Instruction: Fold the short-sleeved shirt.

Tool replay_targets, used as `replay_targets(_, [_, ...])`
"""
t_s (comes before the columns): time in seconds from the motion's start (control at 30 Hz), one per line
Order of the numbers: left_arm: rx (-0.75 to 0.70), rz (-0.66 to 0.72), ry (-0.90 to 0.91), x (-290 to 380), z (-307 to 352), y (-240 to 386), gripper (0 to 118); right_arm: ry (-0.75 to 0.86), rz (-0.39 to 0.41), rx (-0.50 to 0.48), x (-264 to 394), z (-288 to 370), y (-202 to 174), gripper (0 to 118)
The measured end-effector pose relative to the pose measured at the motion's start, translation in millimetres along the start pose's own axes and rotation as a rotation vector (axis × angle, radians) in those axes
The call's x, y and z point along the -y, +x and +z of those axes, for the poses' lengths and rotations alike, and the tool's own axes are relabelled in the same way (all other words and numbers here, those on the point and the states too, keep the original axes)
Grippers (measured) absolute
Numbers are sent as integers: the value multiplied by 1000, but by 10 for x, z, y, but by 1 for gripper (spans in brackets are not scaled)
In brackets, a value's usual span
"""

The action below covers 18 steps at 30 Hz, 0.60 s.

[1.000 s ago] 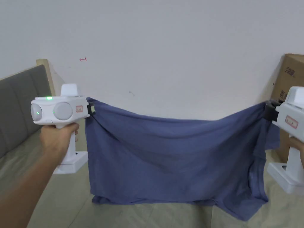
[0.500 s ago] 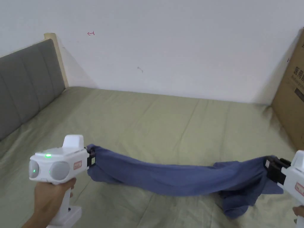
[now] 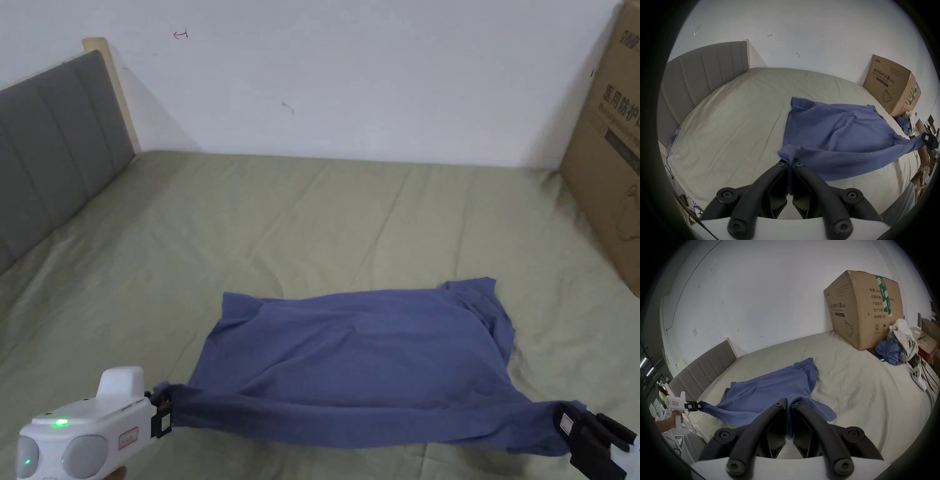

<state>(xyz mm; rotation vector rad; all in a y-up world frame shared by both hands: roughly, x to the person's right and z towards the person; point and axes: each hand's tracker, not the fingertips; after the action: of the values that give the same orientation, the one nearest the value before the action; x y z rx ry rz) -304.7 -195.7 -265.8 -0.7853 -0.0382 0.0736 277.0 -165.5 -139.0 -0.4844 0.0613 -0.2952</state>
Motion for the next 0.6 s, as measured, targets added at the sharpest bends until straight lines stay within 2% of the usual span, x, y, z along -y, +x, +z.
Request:
replay_targets(0.37, [-21,-25,-83,574,137,-154,2,-103,-31,12,559,352,-25,3])
replay_targets(0.53, [-45,-64,-146,709,-76,-112,2,-264,-15,138,792,110,22,3])
replay_targets(0.6, [-48,-76,-176,751,-143,-87,2,-364,-2,224,862,-41,43,3])
